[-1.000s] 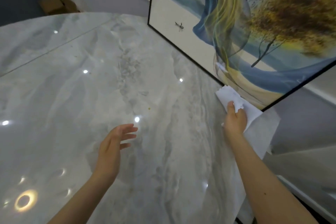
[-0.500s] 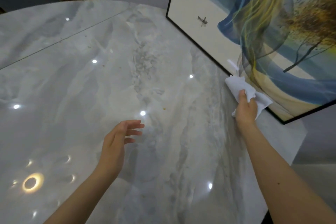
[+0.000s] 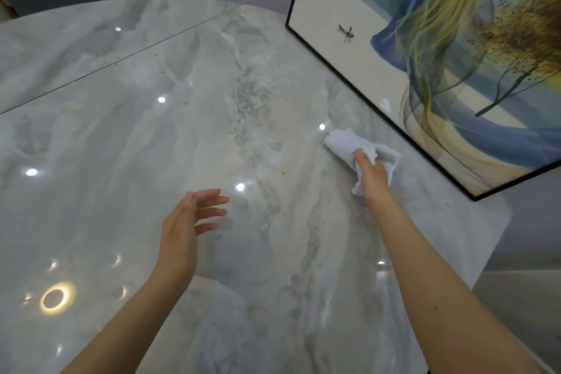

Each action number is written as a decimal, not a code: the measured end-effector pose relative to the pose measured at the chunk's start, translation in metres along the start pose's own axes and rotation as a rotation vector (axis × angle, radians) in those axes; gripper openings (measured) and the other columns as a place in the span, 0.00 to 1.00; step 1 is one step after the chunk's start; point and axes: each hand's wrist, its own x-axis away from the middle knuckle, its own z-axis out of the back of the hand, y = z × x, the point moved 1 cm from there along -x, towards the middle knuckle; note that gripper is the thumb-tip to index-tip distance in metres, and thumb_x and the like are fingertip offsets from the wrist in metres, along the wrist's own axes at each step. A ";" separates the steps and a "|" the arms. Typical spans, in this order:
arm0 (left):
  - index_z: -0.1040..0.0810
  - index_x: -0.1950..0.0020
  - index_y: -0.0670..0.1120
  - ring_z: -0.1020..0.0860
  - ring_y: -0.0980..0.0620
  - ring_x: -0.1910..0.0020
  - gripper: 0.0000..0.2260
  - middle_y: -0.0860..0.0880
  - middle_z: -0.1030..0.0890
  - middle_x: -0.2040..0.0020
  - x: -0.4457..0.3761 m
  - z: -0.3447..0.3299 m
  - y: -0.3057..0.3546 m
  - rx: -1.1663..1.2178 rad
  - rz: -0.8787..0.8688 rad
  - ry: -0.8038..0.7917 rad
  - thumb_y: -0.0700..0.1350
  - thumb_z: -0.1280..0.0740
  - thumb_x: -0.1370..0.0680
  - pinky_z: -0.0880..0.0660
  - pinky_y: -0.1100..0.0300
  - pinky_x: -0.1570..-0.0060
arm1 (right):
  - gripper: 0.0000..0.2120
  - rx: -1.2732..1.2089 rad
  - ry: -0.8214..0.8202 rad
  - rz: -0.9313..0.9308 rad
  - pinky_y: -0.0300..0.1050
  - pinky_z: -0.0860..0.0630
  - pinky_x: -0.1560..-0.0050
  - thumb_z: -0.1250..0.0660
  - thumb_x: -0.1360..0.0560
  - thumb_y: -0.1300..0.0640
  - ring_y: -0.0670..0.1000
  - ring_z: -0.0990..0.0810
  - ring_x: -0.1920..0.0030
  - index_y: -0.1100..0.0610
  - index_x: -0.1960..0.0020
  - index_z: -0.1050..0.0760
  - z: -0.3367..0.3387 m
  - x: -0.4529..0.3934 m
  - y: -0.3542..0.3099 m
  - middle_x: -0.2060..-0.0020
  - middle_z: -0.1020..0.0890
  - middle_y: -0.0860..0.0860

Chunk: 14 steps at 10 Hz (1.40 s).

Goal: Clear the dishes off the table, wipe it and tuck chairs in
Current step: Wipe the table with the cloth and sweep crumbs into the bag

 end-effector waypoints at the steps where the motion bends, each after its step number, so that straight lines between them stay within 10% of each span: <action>1: 0.19 0.52 0.47 0.18 0.47 0.55 0.21 0.49 0.15 0.54 0.007 0.016 0.005 -0.005 -0.025 0.026 0.53 0.50 0.18 0.24 0.53 0.54 | 0.19 0.005 -0.094 0.075 0.32 0.32 0.80 0.43 0.20 0.49 0.42 0.28 0.84 0.61 0.38 0.28 -0.026 0.021 -0.001 0.78 0.23 0.52; 2: 0.20 0.51 0.47 0.19 0.46 0.53 0.21 0.47 0.16 0.52 0.016 0.035 0.009 -0.010 -0.038 0.048 0.50 0.52 0.17 0.24 0.52 0.53 | 0.17 0.013 -0.186 0.157 0.33 0.33 0.82 0.40 0.21 0.51 0.43 0.24 0.72 0.60 0.37 0.28 -0.058 0.048 0.003 0.52 0.22 0.56; 3: 0.20 0.50 0.46 0.19 0.46 0.53 0.21 0.47 0.16 0.52 0.027 0.055 0.011 -0.007 -0.034 0.071 0.50 0.52 0.17 0.24 0.52 0.53 | 0.18 0.040 -0.294 0.181 0.36 0.31 0.78 0.38 0.23 0.49 0.48 0.24 0.62 0.58 0.38 0.27 -0.082 0.080 0.007 0.48 0.21 0.54; 5: 0.20 0.49 0.46 0.19 0.46 0.53 0.21 0.46 0.17 0.51 0.063 0.102 0.009 0.014 -0.021 0.098 0.50 0.52 0.17 0.24 0.53 0.54 | 0.16 0.088 -0.490 0.220 0.44 0.25 0.61 0.39 0.22 0.51 0.50 0.22 0.52 0.57 0.38 0.26 -0.114 0.162 0.033 0.50 0.23 0.49; 6: 0.20 0.49 0.46 0.19 0.46 0.53 0.20 0.46 0.17 0.51 0.084 0.126 0.004 0.009 -0.006 0.095 0.50 0.52 0.17 0.25 0.53 0.54 | 0.14 0.103 -0.544 0.235 0.29 0.27 0.64 0.41 0.20 0.56 0.48 0.24 0.51 0.60 0.37 0.27 -0.120 0.195 0.050 0.49 0.24 0.50; 7: 0.20 0.50 0.47 0.20 0.47 0.54 0.20 0.47 0.17 0.51 0.106 0.155 -0.001 0.007 0.006 0.110 0.49 0.52 0.17 0.25 0.53 0.54 | 0.13 0.112 -0.579 0.200 0.40 0.24 0.50 0.42 0.20 0.57 0.50 0.25 0.45 0.58 0.38 0.27 -0.115 0.236 0.061 0.49 0.25 0.48; 8: 0.21 0.49 0.46 0.20 0.47 0.53 0.20 0.46 0.17 0.51 0.125 0.176 -0.006 0.019 0.004 0.114 0.49 0.52 0.17 0.25 0.54 0.54 | 0.09 0.095 -0.596 0.181 0.48 0.22 0.52 0.38 0.22 0.55 0.46 0.23 0.51 0.53 0.42 0.28 -0.109 0.275 0.074 0.55 0.27 0.41; 9: 0.21 0.48 0.45 0.20 0.47 0.53 0.20 0.46 0.18 0.51 0.138 0.190 -0.009 0.027 -0.005 0.102 0.49 0.52 0.17 0.25 0.54 0.55 | 0.16 0.048 -0.617 0.178 0.27 0.31 0.71 0.38 0.30 0.48 0.36 0.27 0.58 0.52 0.44 0.30 -0.102 0.310 0.083 0.57 0.30 0.37; 11: 0.21 0.52 0.48 0.20 0.47 0.55 0.19 0.48 0.17 0.53 0.160 0.199 -0.008 0.050 -0.006 0.086 0.49 0.51 0.17 0.26 0.54 0.56 | 0.12 0.135 -0.717 0.082 0.42 0.29 0.63 0.39 0.24 0.47 0.41 0.24 0.60 0.49 0.43 0.31 -0.092 0.356 0.127 0.52 0.25 0.43; 13: 0.21 0.52 0.49 0.20 0.48 0.55 0.19 0.49 0.17 0.53 0.173 0.189 0.003 0.046 -0.013 0.063 0.49 0.51 0.17 0.27 0.54 0.56 | 0.16 -0.009 -0.716 -0.160 0.20 0.29 0.66 0.40 0.21 0.49 0.26 0.25 0.69 0.52 0.36 0.36 -0.079 0.362 0.154 0.43 0.28 0.50; 14: 0.21 0.52 0.48 0.20 0.48 0.55 0.19 0.49 0.18 0.53 0.173 0.183 0.008 0.042 -0.012 0.057 0.49 0.51 0.17 0.27 0.54 0.56 | 0.22 -0.238 -0.625 -0.244 0.44 0.24 0.44 0.38 0.22 0.48 0.48 0.20 0.51 0.60 0.34 0.30 -0.067 0.350 0.139 0.44 0.23 0.55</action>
